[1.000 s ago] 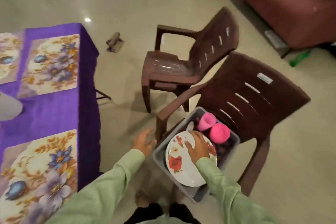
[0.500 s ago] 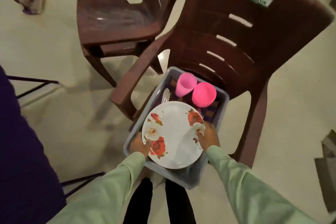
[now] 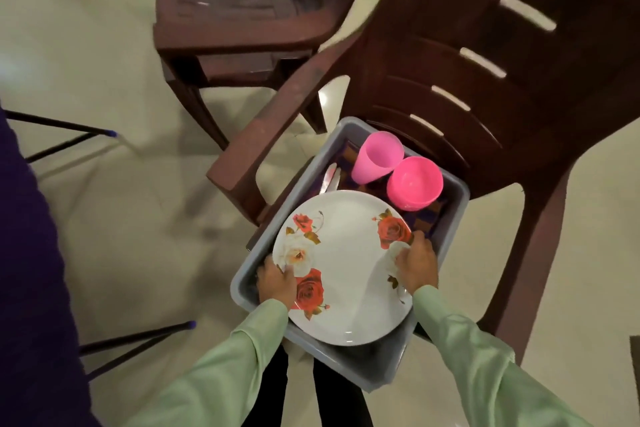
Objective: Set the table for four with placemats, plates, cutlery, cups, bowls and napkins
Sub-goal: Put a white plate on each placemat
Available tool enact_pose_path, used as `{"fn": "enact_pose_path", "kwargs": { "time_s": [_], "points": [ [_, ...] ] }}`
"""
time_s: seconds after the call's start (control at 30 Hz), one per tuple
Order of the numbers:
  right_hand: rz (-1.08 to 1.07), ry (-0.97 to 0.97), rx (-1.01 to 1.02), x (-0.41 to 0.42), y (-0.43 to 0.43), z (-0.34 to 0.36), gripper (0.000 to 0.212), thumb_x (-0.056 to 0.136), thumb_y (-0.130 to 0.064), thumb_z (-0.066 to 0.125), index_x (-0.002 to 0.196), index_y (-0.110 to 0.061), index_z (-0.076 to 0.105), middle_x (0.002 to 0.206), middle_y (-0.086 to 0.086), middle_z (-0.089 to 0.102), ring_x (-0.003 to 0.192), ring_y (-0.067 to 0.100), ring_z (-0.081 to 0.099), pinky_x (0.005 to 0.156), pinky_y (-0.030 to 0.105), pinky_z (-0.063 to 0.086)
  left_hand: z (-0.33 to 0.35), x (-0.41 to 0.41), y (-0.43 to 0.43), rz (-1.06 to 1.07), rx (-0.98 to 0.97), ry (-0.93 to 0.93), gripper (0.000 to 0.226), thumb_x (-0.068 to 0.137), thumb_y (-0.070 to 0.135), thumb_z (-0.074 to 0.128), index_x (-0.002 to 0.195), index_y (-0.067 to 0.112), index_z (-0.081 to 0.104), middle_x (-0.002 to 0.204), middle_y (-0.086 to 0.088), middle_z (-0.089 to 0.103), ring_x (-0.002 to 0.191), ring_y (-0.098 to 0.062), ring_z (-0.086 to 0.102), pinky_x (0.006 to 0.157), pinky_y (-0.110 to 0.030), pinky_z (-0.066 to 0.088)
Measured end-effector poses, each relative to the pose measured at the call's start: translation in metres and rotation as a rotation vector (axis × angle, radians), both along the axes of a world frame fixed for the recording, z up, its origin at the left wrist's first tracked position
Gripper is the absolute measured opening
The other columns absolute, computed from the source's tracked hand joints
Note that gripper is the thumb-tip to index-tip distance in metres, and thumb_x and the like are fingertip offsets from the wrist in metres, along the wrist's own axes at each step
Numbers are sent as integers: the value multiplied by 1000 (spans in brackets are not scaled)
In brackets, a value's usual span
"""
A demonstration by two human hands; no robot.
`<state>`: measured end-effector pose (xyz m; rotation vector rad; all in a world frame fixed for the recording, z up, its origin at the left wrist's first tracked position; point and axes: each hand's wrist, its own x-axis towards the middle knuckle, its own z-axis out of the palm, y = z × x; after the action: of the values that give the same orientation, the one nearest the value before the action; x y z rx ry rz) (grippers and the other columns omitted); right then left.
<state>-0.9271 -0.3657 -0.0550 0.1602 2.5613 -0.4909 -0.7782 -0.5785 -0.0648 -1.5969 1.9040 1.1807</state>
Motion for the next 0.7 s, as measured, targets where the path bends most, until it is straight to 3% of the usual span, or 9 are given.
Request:
{"fn": "enact_pose_path", "kwargs": {
  "time_s": [0.2, 0.33, 0.5, 0.6, 0.7],
  "points": [
    [74, 113, -163, 9, -11, 93, 21, 85, -10, 56, 103, -12, 46, 107, 14, 54, 99, 39, 55, 85, 49, 49, 101, 25, -9, 60, -13, 140, 41, 98, 30, 49, 137, 19, 47, 133, -7, 52, 129, -27, 44, 108, -42, 39],
    [110, 146, -332, 23, -47, 170, 40, 82, -1, 57, 119, -17, 53, 117, 12, 55, 109, 33, 53, 93, 49, 46, 186, 58, -39, 150, -77, 263, 31, 99, 21, 47, 128, 17, 55, 121, -5, 59, 116, -25, 54, 101, -37, 43],
    [172, 124, -506, 46, -135, 235, 42, 80, 1, 55, 107, -31, 54, 110, 7, 60, 103, 29, 57, 94, 48, 47, 251, 121, -115, 256, -193, 296, 24, 96, 12, 47, 109, 20, 66, 98, -3, 70, 97, -28, 63, 88, -41, 52],
    [253, 122, -546, 66, -204, 262, 28, 81, -10, 54, 101, -30, 55, 106, 7, 60, 98, 29, 58, 90, 44, 47, 280, 154, -165, 318, -274, 322, 24, 96, 13, 49, 107, 24, 67, 93, 0, 70, 90, -26, 65, 80, -35, 53],
    [340, 114, -600, 92, -279, 283, 24, 84, -11, 55, 107, -17, 60, 106, 9, 60, 98, 30, 56, 88, 42, 45, 300, 192, -220, 442, -410, 429, 29, 94, 5, 52, 105, 25, 69, 92, 0, 72, 89, -26, 68, 79, -36, 53]
  ]
}}
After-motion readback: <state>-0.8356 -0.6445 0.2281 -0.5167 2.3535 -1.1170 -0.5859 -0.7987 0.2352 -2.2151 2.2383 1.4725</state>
